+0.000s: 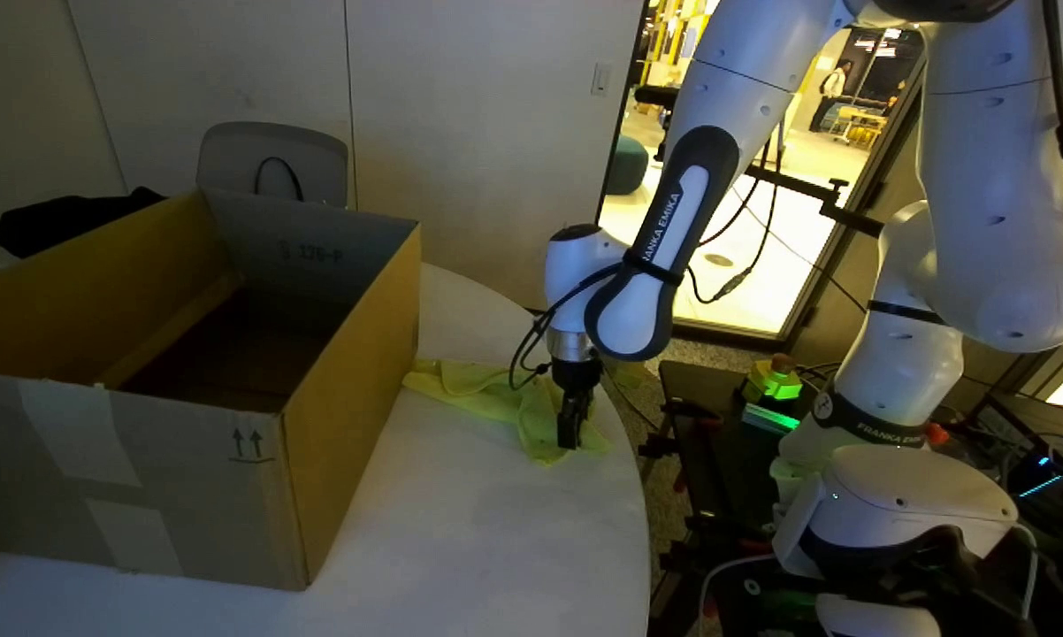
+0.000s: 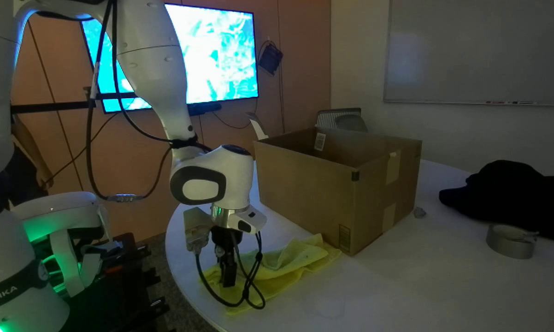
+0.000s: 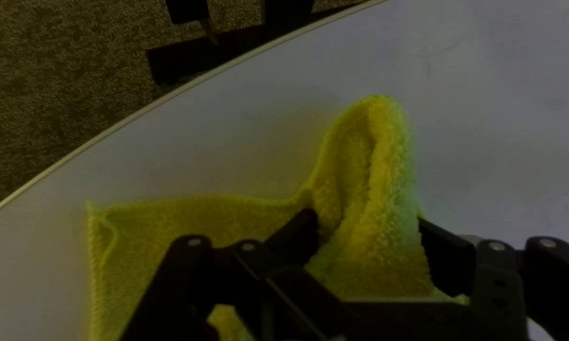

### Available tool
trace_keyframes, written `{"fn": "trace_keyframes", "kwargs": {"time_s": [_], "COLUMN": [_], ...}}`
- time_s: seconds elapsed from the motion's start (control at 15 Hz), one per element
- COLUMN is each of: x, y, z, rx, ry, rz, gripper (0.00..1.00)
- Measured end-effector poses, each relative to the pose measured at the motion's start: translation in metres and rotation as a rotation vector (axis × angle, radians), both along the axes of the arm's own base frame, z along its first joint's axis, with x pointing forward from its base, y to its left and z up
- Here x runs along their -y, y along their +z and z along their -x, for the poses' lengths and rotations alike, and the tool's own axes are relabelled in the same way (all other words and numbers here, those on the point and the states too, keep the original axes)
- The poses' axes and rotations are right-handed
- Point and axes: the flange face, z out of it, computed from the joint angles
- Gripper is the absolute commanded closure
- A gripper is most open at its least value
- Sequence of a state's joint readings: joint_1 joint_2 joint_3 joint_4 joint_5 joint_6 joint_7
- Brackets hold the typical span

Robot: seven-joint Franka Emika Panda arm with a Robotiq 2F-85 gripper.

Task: Put the marker in the cloth and wrap it up

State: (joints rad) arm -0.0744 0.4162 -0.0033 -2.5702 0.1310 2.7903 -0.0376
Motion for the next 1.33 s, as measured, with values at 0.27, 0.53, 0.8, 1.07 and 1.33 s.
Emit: {"fn": "trace_keyframes", "kwargs": {"time_s": [0.27,0.53,0.8,1.07,1.33], "x": [0.001,0.012,0.027,0.039,0.046], "y": [0.002,0.004,0.022,0.054,0.098], "z": [-0.004,0.003,0.009,0.007,-0.006], "rx": [-0.043,-0.112,-0.144,-0.123,-0.04], "ry": [0.021,0.051,0.06,0.058,0.052], "rz": [-0.006,0.011,0.057,0.129,0.202], "gripper": [1.0,0.97,0.97,0.97,0.97]}}
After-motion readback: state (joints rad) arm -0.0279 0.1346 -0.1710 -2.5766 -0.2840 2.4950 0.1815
